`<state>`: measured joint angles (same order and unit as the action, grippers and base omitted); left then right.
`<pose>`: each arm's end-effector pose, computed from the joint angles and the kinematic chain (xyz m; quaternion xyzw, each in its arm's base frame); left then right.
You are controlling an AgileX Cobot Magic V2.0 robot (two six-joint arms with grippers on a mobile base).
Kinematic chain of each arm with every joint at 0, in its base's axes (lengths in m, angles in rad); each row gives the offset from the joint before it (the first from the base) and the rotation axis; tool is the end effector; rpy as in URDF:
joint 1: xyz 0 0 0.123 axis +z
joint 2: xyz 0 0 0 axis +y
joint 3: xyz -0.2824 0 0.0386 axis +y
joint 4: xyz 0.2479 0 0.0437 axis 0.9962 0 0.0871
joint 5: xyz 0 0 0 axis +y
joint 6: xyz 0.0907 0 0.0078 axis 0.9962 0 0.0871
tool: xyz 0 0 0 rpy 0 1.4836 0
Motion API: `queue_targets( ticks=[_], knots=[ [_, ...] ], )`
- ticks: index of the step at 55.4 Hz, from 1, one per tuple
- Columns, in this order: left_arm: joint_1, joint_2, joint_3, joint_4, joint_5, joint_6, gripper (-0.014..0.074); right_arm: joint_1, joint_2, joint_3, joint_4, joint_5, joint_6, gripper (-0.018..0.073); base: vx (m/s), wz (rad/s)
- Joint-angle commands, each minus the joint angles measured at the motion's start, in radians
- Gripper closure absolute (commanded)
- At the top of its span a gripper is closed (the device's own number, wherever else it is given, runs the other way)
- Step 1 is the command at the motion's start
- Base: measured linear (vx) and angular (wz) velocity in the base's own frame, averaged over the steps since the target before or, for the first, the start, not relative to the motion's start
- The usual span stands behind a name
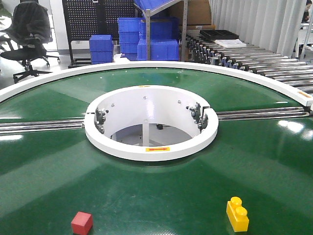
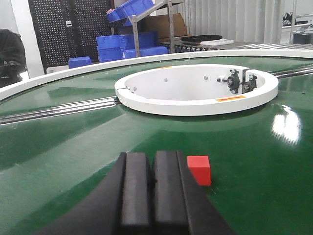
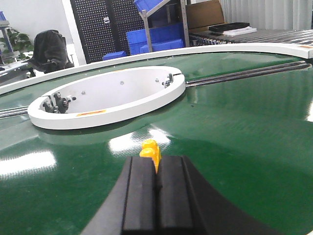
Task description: Pick red and yellow blocks into blue bin
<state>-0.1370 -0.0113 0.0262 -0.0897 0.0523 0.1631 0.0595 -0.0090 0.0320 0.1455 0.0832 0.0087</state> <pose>0.0561 -0.0082 0.2001 0.0752 0.6959 -0.0243 0.7138 0.0569 0.0045 0.1953 0.0294 0.7129 0.0788 0.6962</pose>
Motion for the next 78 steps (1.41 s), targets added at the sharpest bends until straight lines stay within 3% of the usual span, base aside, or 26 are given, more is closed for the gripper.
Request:
queue_targets(
  ticks=[1,5,9,11,14,25,36,46,52,60,70,78],
  knots=[
    [0.0,0.005,-0.026,-0.002,-0.11,-0.01,0.0594,0.0,-0.001,0.004,0.004,-0.127,-0.002,0.0569,0.0,0.0],
    [0.0,0.005,-0.039,-0.002,-0.198,-0.022,0.0594,0.0,-0.001,-0.001,0.017,-0.224,0.009,0.0569,0.0,0.0],
    [0.0,0.005,-0.076,-0.005,-0.284,-0.094,0.0594,0.0,-0.001,-0.032,0.017,-0.31,0.02,0.0569,0.0,0.0],
    [0.0,0.005,-0.12,-0.009,-0.293,-0.163,0.0594,0.0,-0.001,-0.076,0.007,-0.341,0.016,0.0569,0.0,0.0],
    [0.0,0.014,-0.196,-0.004,-0.271,-0.192,0.0594,0.0,0.001,-0.141,-0.015,-0.341,0.01,0.0569,0.0,0.0],
    [0.0,0.235,-0.582,0.006,-0.131,-0.132,0.0594,0.0,0.168,-0.577,-0.155,-0.198,-0.095,0.0569,0.0,0.0],
    [0.0,0.571,-0.907,0.006,-0.108,-0.05,0.0594,0.001,0.517,-0.927,-0.168,-0.089,-0.111,0.0569,0.0,0.0],
    [0.0,0.781,-0.99,0.006,-0.112,-0.05,0.0594,0.001,0.714,-1.002,-0.127,-0.083,-0.098,0.0569,0.0,0.0],
    [-0.001,0.837,-0.99,0.006,-0.112,-0.05,0.0594,0.001,0.771,-1.0,-0.069,-0.065,-0.096,0.0568,0.0,0.0],
    [-0.001,0.873,-0.99,0.006,-0.125,-0.05,0.0588,0.001,0.799,-1.0,-0.075,-0.064,-0.113,0.0553,0.0,0.0],
    [-0.001,0.877,-0.99,0.006,-0.127,-0.05,0.0484,0.001,0.799,-1.0,-0.089,-0.059,-0.115,0.0423,0.0,0.0],
    [-0.001,0.879,-0.99,0.006,-0.126,-0.05,0.0292,0.001,0.799,-1.0,-0.089,-0.045,-0.115,0.0175,0.0,0.0]
  ],
)
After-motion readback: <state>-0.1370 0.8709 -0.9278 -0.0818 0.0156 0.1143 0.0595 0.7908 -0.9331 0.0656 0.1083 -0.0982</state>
